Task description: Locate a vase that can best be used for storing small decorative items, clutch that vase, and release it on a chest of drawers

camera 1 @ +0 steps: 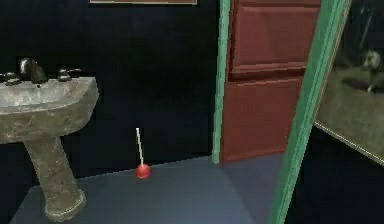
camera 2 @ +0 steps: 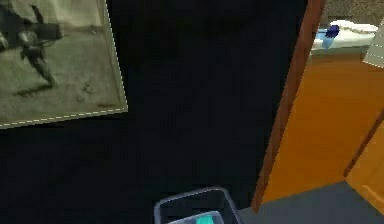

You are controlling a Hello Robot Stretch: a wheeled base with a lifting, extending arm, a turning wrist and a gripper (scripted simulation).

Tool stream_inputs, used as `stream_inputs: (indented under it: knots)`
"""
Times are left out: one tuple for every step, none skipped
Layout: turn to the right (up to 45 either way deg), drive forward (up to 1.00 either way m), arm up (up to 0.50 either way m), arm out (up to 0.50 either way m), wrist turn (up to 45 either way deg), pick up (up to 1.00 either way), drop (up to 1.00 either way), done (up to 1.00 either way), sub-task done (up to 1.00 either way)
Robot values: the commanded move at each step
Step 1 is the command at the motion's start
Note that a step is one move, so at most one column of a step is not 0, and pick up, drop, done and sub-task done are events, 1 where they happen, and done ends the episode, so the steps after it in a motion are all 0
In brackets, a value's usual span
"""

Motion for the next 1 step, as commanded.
stream_inputs:
  knots:
    - [0.0,0.95,0.0,0.0,0.0,0.0,0.0,0.0,0.0]
